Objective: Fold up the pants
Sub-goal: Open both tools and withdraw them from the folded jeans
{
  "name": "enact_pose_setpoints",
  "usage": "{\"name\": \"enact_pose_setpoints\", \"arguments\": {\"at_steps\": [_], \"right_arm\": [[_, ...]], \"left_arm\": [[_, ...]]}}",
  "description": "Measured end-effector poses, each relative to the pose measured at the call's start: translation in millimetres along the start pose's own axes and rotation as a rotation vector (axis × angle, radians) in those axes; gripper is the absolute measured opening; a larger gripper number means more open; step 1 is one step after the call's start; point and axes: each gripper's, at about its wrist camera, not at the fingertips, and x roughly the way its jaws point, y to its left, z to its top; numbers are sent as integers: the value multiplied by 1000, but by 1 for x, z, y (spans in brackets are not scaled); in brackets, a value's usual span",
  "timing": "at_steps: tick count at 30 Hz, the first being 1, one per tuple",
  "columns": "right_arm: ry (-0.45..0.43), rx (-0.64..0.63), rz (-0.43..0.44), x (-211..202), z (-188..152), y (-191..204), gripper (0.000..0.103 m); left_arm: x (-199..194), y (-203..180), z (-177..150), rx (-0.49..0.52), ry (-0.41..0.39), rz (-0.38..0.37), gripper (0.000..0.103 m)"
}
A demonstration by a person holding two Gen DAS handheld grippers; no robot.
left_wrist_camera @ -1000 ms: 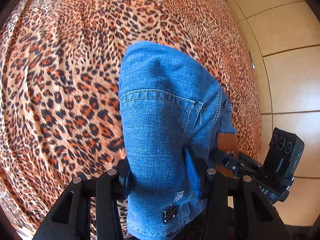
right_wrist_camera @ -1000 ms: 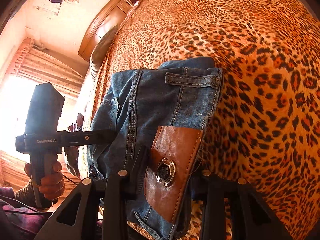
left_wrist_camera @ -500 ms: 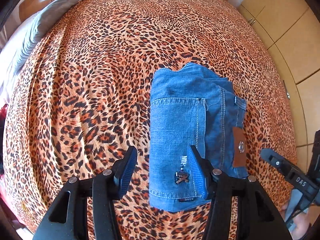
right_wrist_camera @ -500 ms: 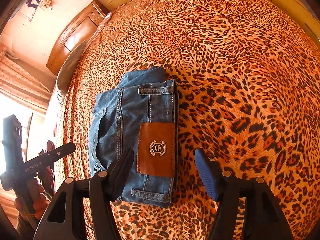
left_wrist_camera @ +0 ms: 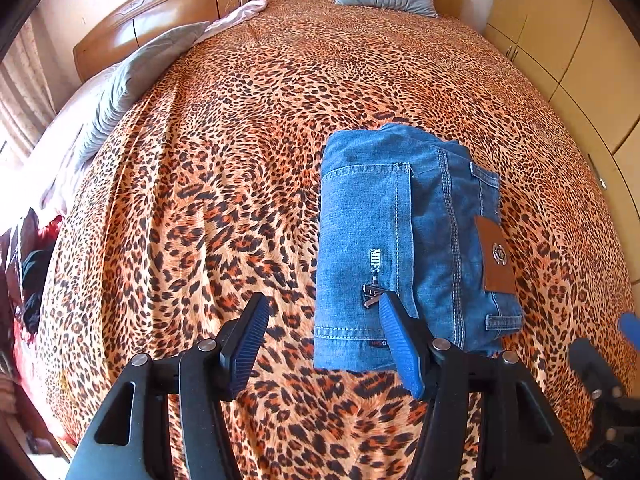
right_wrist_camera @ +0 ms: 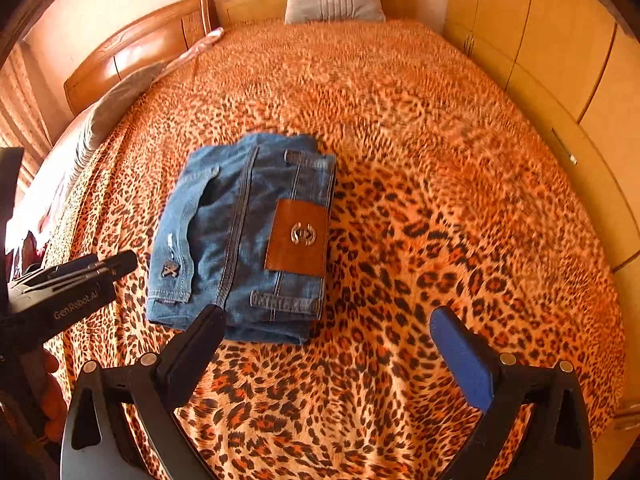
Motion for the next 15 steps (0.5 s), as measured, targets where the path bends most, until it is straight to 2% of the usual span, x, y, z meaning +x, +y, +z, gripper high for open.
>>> {"name": "enact_pose_setpoints", "arguments": {"at_steps": [3,4,5,7,8,10,13,15], "right_arm": [[-260,-43,-70,-55,3,4,103],[-302,-23,-53,-66,2,1,103],[-272,16,-11,-67,2,-4,103],[-138,73,73,-51,5,-13,103],[-109,76,71,-46,1,-14,103],[-72,49,57,-42,-10,-12,103],[-34,38,105,-41,-25,-12,103],[-22,25,84,-37,-30,-12,103]], "left_arm": [[-20,0,-13,-3,-60,15,58],[-27,1,-17,-12,-74,11,61],[-30,3,-21,-25,-81,-1,64],[-37,6,-30,-50,-77,-21,70],[-38,7,-34,-63,-72,-7,70],[-38,9,-43,-80,-44,20,68],[-38,11,-55,-93,9,26,65],[-41,12,-61,-103,13,45,64]]}}
